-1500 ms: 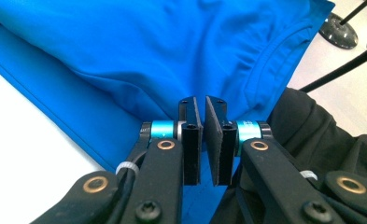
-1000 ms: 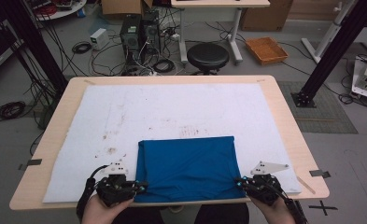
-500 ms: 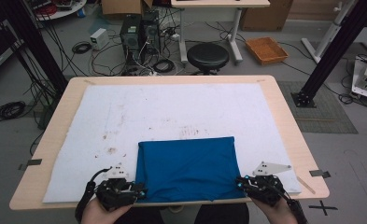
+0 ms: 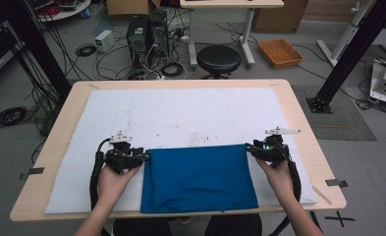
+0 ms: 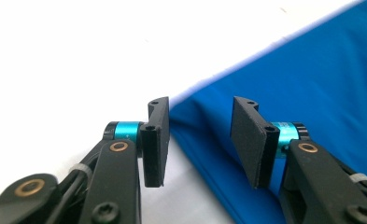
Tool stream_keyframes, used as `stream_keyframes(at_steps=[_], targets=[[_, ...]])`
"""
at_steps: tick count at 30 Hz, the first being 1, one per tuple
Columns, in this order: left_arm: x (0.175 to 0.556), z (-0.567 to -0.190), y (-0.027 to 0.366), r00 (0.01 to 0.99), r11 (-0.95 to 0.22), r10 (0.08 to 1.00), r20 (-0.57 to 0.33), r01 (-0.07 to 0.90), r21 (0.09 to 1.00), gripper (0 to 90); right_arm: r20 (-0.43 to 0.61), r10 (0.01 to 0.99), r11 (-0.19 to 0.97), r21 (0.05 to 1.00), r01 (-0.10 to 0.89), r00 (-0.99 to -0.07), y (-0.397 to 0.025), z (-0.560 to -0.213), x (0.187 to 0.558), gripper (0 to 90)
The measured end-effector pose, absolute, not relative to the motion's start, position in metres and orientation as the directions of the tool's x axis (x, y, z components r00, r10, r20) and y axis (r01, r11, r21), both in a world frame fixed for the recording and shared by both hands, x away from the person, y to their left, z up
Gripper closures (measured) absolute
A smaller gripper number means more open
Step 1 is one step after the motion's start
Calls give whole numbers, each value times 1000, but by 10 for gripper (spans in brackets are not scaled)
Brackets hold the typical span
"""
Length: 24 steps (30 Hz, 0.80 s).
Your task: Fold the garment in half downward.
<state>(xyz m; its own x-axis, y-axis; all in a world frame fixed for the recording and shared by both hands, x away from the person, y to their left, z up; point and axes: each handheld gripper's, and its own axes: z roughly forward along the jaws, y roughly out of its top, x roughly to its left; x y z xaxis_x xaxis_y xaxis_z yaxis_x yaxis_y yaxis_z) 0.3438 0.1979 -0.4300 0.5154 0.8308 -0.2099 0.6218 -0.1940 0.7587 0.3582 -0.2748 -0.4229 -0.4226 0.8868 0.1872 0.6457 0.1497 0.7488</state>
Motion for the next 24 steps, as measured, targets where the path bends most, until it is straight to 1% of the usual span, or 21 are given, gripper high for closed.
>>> stream_keyframes(at_steps=[3, 5, 6, 7, 8, 9, 10, 11, 13, 15, 19, 24], targets=[[357, -434, 195, 501, -189, 838, -217, 639, 746, 562, 193, 895, 149, 720, 677, -402, -270, -429, 373, 571], [362, -437, 193, 500, -208, 838, -219, 663, 719, 559, 190, 898, 156, 707, 690, -398, -267, -434, 378, 572], [363, -440, 191, 498, -211, 838, -223, 674, 708, 560, 191, 896, 163, 698, 697, -401, -266, -436, 379, 584], [364, -442, 190, 502, -225, 836, -223, 683, 695, 567, 189, 893, 175, 691, 702, -409, -264, -438, 380, 614], [363, -443, 190, 501, -226, 839, -211, 674, 704, 582, 187, 890, 187, 683, 706, -416, -262, -440, 381, 661], [362, -442, 190, 506, -237, 839, -198, 669, 705, 623, 177, 884, 210, 677, 705, -433, -260, -442, 381, 707], [362, -442, 190, 519, -245, 831, -202, 667, 703, 686, 150, 885, 231, 682, 694, -442, -258, -443, 380, 754], [361, -442, 190, 523, -255, 830, -194, 665, 702, 767, 132, 878, 255, 684, 684, -459, -257, -442, 379, 830], [361, -442, 189, 537, -273, 824, -178, 652, 707, 853, 112, 870, 282, 686, 671, -480, -256, -442, 379, 865], [362, -441, 188, 538, -279, 826, -167, 649, 708, 863, 91, 867, 300, 691, 658, -491, -255, -441, 378, 873], [373, -441, 187, 526, -271, 836, -159, 646, 714, 867, 89, 867, 288, 713, 639, -490, -259, -437, 385, 875], [398, -437, 183, 522, -277, 844, -124, 622, 732, 867, 72, 874, 288, 717, 634, -480, -261, -433, 405, 874]])
